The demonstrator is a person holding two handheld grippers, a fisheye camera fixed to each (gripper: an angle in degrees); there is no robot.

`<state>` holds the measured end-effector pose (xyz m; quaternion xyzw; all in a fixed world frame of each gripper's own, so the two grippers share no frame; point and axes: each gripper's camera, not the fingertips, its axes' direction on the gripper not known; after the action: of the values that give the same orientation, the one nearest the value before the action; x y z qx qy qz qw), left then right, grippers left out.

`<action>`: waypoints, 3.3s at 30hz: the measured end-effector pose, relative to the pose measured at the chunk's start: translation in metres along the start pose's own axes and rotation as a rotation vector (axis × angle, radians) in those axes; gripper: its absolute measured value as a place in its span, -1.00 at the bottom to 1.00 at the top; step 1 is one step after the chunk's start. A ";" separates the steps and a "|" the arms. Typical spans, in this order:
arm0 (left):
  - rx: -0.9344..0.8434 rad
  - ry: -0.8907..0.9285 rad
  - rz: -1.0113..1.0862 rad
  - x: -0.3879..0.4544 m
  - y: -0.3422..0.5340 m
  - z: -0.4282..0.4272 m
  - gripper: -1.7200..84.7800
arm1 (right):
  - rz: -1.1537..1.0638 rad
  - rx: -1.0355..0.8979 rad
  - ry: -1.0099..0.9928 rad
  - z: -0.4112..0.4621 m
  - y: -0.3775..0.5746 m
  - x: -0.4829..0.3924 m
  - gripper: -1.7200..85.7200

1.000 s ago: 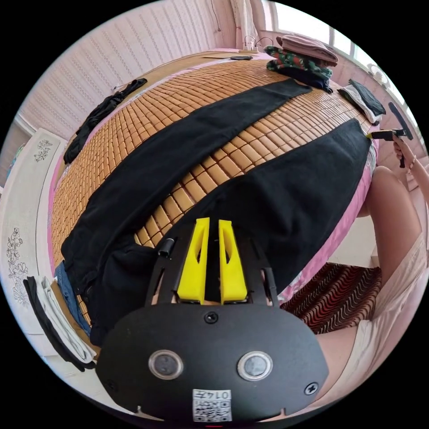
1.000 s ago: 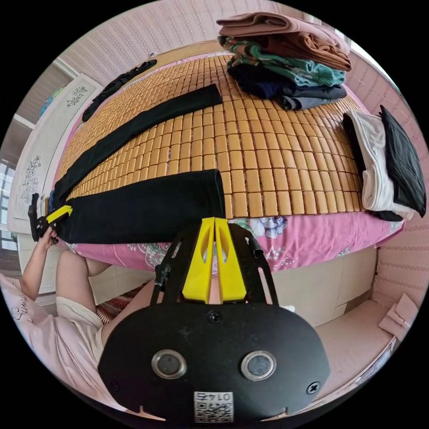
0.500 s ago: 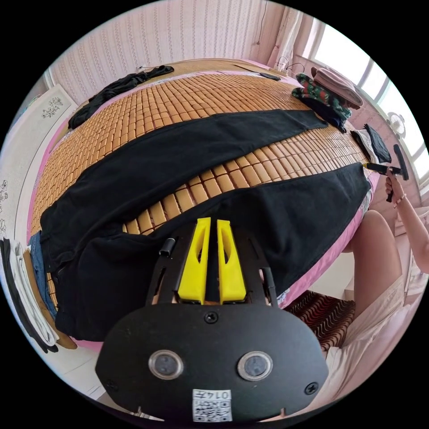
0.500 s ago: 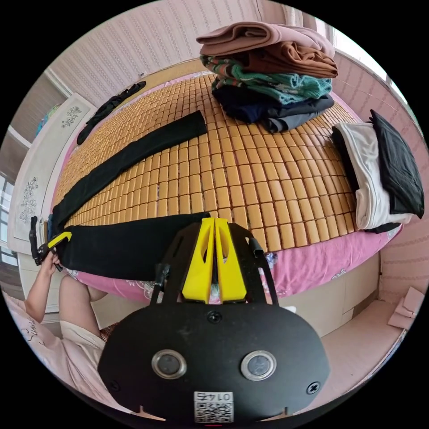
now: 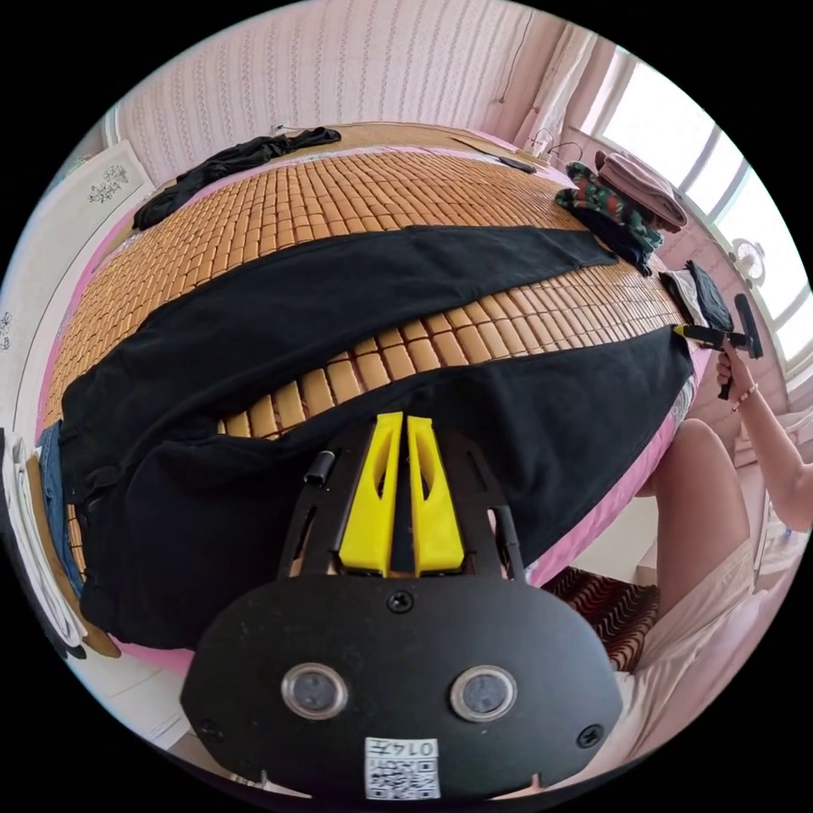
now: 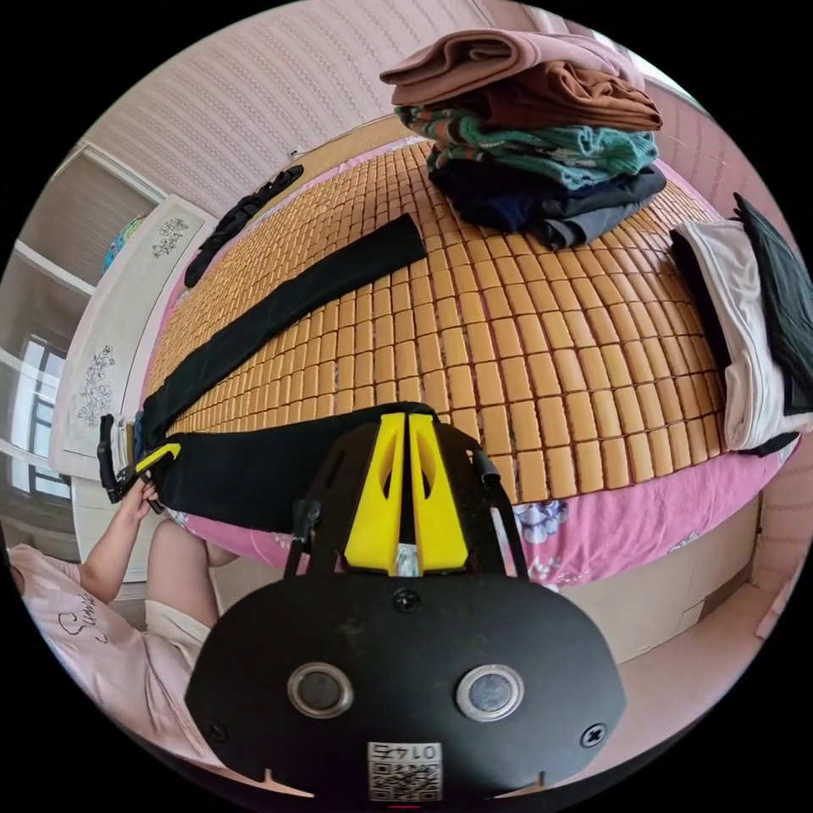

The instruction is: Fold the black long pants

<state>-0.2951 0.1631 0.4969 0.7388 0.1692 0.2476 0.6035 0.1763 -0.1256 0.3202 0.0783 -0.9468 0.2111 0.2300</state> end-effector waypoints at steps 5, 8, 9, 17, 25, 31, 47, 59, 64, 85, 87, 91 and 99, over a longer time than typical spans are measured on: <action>0.007 0.014 0.001 -0.022 0.001 -0.012 -0.97 | 0.059 -0.043 -0.007 0.012 -0.009 0.023 -0.85; 0.026 0.074 -0.105 -0.054 0.007 -0.033 -0.96 | 0.122 0.053 0.019 -0.010 0.005 0.030 -0.77; 0.081 0.101 -0.123 -0.066 0.015 -0.050 -0.95 | 0.128 0.075 0.012 -0.016 0.010 0.032 -0.76; 0.310 0.173 -0.480 -0.174 0.122 -0.145 -0.83 | 0.318 0.082 -0.160 -0.017 0.083 0.066 -0.70; 0.239 -0.039 -0.786 -0.248 0.236 -0.203 -0.78 | 0.380 0.150 -0.278 -0.004 0.080 0.074 -0.82; 0.249 -0.159 -0.952 -0.284 0.278 -0.217 -0.74 | 0.294 0.097 -0.204 -0.006 0.059 0.051 -0.93; 0.178 -0.164 -0.845 -0.331 0.228 -0.199 -0.98 | 0.173 0.026 -0.139 -0.018 0.004 0.003 -0.95; 0.533 -0.170 -0.691 -0.309 0.105 -0.286 -0.97 | 0.165 0.007 -0.128 0.005 -0.169 -0.053 -0.91; 0.505 -0.294 -0.675 -0.317 0.015 -0.254 -0.90 | 0.241 0.129 -0.040 0.039 -0.224 -0.074 -0.72; -0.116 -0.448 -0.207 -0.186 -0.055 -0.056 -0.98 | -0.046 -0.056 0.206 0.175 -0.231 -0.173 -0.94; -0.129 -0.336 -0.258 -0.195 -0.045 -0.060 -0.98 | -0.088 -0.092 0.252 0.180 -0.230 -0.182 -0.95; -0.171 -0.248 -0.248 -0.192 -0.024 -0.064 -0.98 | -0.139 -0.182 0.266 0.178 -0.208 -0.187 -0.96; -0.275 -0.245 -0.128 -0.127 0.067 -0.080 -0.98 | -0.093 -0.349 0.228 0.157 -0.092 -0.163 -0.96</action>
<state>-0.4478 0.1436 0.5534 0.6616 0.1059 0.1379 0.7294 0.2792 -0.2683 0.1515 0.0564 -0.9321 0.0405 0.3554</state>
